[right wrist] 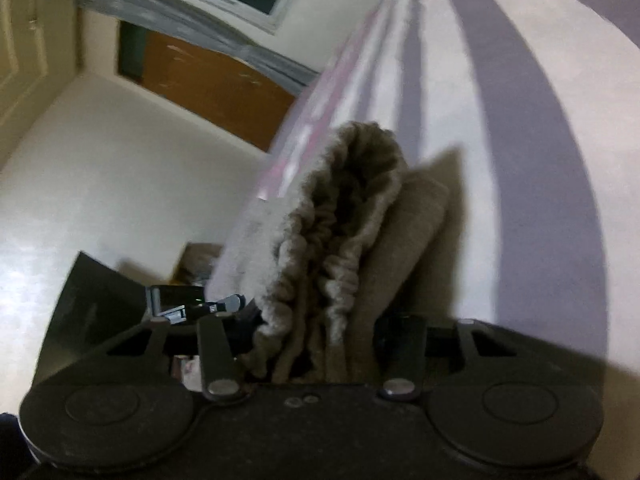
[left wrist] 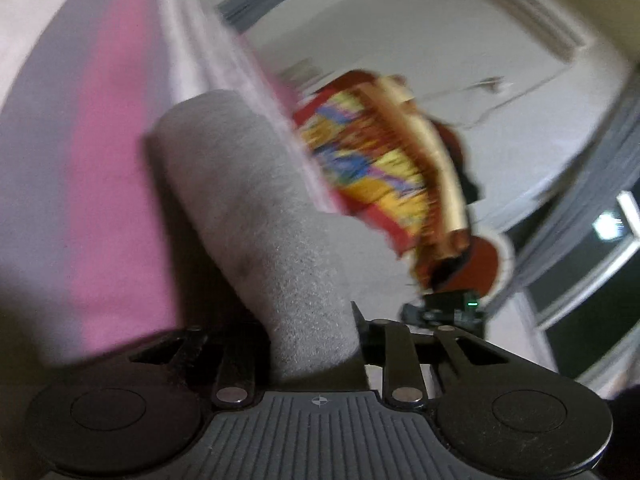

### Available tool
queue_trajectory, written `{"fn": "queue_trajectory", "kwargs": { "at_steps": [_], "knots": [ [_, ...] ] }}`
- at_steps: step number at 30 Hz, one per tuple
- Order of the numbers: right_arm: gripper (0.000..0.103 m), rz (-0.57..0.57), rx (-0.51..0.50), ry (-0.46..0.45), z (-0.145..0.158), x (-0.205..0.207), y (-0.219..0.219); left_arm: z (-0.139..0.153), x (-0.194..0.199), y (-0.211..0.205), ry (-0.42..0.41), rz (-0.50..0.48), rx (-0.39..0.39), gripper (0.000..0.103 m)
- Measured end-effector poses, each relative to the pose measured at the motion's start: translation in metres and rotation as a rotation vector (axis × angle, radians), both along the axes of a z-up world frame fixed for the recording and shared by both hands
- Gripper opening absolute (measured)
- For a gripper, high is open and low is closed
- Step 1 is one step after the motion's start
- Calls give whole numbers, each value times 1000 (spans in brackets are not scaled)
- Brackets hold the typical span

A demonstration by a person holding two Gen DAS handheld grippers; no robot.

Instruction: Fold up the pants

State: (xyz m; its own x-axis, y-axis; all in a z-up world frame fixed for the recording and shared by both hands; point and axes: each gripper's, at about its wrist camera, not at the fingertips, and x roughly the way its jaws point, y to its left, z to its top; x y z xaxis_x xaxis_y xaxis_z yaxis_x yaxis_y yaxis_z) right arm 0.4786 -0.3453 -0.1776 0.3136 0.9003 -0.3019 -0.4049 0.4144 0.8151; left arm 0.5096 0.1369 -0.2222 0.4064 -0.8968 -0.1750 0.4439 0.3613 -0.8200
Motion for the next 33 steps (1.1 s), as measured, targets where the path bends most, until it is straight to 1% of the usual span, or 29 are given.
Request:
{"fn": "queue_trajectory", "kwargs": {
  "at_steps": [1, 3, 5, 7, 9, 10, 11, 12, 13, 14, 15, 17, 18, 19, 20, 21, 22, 25, 26, 27, 28, 29, 30, 31, 32, 33],
  "knots": [
    [48, 10, 15, -21, 9, 4, 3, 10, 3, 2, -29, 7, -8, 25],
    [47, 18, 25, -53, 25, 18, 11, 25, 17, 14, -61, 40, -26, 25],
    [46, 29, 37, -78, 41, 44, 20, 38, 39, 27, -72, 78, -24, 25],
    [46, 28, 48, -93, 53, 77, 30, 50, 66, 36, -76, 101, 4, 25],
    [46, 9, 70, -67, 56, 103, 39, 55, 93, 39, -62, 115, 34, 25],
    [47, -8, 69, -55, 55, 117, 44, 53, 106, 41, -46, 130, 63, 26],
    [51, -30, 42, -35, 48, 129, 48, 45, 117, 42, -15, 157, 90, 29],
    [55, -77, -22, 17, 35, 140, 53, 33, 125, 42, 41, 201, 150, 51],
    [68, -128, -112, 107, 17, 146, 53, 18, 130, 41, 118, 249, 261, 65],
    [53, -153, -184, 169, 3, 149, 55, 7, 129, 39, 131, 260, 292, 61],
    [53, -169, -188, 150, -1, 144, 54, 6, 121, 38, 103, 271, 283, 62],
    [58, -183, -118, 160, 1, 130, 46, 13, 103, 34, 99, 274, 267, 62],
    [59, -175, -105, 145, 4, 121, 44, 18, 92, 32, 80, 261, 260, 68],
    [68, -167, -102, 105, 8, 110, 41, 21, 80, 30, 40, 254, 267, 72],
    [71, -168, -108, 83, 7, 103, 38, 22, 72, 25, 17, 258, 330, 73],
    [70, -171, -134, 91, 3, 104, 36, 20, 70, 18, 0, 251, 403, 73],
    [70, -173, -151, 94, -2, 105, 36, 19, 73, 14, -15, 255, 422, 73],
    [72, -213, -173, 122, 3, 105, 43, 21, 80, 9, 9, 310, 418, 73],
    [74, -221, -204, 115, 10, 102, 47, 21, 74, 17, 1, 322, 441, 73],
    [76, -234, -244, 95, 19, 99, 55, 26, 66, 14, -15, 347, 478, 73],
    [81, -254, -289, 67, 27, 92, 59, 30, 58, 14, -30, 383, 515, 73],
    [84, -274, -331, 43, 35, 82, 61, 34, 48, 13, -30, 416, 545, 73],
    [86, -292, -371, 24, 42, 71, 61, 40, 35, 13, -24, 456, 571, 74],
    [90, -306, -407, -5, 48, 55, 56, 47, 21, 12, -27, 492, 587, 77],
    [98, -306, -424, -44, 56, 36, 53, 54, 4, 13, -31, 529, 602, 88],
    [101, -299, -425, -76, 64, 14, 52, 63, -17, 12, -22, 568, 631, 100]
  ]
}}
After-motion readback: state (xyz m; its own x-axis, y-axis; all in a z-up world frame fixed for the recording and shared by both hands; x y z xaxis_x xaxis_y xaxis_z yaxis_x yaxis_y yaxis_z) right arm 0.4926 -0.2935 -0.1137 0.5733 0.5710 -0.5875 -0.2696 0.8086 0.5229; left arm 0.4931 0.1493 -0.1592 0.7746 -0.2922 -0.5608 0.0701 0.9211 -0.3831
